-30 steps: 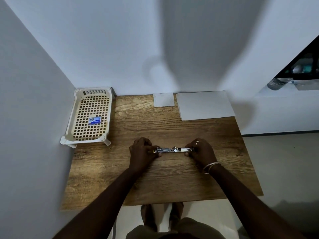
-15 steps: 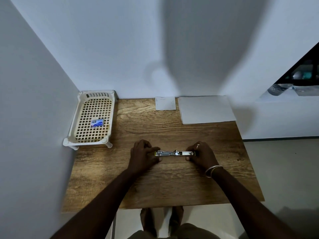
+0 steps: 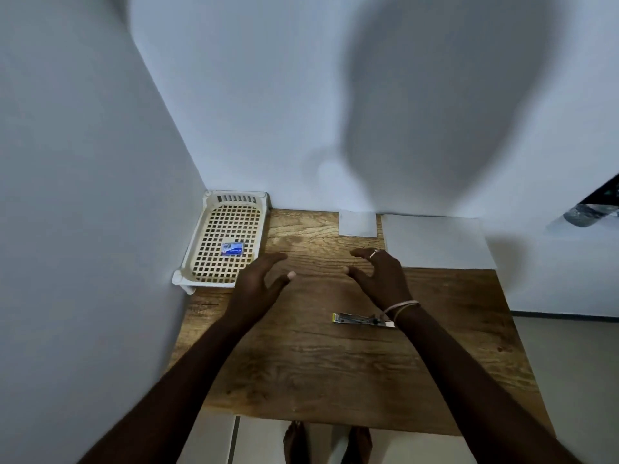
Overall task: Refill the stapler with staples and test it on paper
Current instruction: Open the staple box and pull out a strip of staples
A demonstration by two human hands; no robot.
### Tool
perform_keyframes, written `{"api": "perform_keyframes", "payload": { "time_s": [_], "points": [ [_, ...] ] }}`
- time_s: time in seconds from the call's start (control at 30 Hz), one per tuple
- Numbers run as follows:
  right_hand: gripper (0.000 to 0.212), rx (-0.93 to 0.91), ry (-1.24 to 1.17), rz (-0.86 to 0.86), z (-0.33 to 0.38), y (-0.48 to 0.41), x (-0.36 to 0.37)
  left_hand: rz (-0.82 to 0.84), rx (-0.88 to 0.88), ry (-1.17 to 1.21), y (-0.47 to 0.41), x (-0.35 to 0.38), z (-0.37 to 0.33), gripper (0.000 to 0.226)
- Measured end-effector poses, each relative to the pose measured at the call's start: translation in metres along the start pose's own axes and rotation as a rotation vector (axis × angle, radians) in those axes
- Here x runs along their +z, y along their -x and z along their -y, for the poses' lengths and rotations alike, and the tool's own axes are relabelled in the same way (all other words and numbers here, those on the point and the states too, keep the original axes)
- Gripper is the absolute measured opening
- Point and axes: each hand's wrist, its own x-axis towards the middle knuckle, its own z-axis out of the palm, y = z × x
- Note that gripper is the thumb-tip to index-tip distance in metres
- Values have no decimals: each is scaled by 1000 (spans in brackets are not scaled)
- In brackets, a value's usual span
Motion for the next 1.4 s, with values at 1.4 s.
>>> {"api": "perform_keyframes", "payload": {
  "time_s": [1.4],
  "points": [
    [47,-142,-197,147,121,-95,151,-189,-336,146,-51,-70,81,46]
  ]
}}
